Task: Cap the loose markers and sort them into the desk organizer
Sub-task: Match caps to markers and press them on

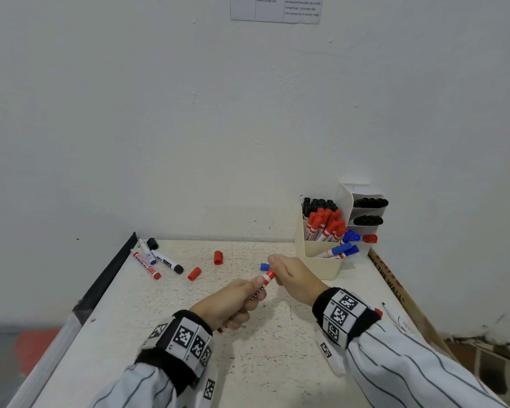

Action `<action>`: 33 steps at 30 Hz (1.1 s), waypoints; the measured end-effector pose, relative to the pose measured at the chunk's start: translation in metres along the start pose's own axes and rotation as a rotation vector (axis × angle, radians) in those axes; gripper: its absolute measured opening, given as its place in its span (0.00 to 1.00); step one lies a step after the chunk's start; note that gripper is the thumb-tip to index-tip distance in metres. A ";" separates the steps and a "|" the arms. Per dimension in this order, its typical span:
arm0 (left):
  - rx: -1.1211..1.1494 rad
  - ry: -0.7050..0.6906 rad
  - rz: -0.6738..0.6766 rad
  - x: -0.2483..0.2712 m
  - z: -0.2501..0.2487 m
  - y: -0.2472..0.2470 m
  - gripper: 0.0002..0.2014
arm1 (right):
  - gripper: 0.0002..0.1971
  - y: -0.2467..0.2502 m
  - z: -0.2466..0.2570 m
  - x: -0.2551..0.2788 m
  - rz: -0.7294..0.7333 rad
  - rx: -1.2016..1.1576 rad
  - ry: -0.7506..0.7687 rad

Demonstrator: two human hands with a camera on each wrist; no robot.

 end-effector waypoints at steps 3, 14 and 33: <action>-0.146 -0.141 -0.062 -0.011 -0.003 0.001 0.16 | 0.17 0.008 -0.008 0.000 0.078 0.073 -0.040; -0.239 -0.505 -0.428 -0.033 -0.018 0.012 0.09 | 0.17 0.055 -0.120 0.045 0.387 0.854 -0.633; -0.146 -0.867 -0.551 -0.067 -0.094 -0.013 0.10 | 0.02 0.044 -0.056 0.023 -0.019 0.292 -0.343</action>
Point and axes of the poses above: each hand's wrist, its own x-axis away from the middle knuckle, its own y-axis out of the back of the hand, z = x × y, the point moved 4 cm from there along -x, towards the middle knuckle, and after that the axes turned 10 degrees about x, right-handed, at the moved point
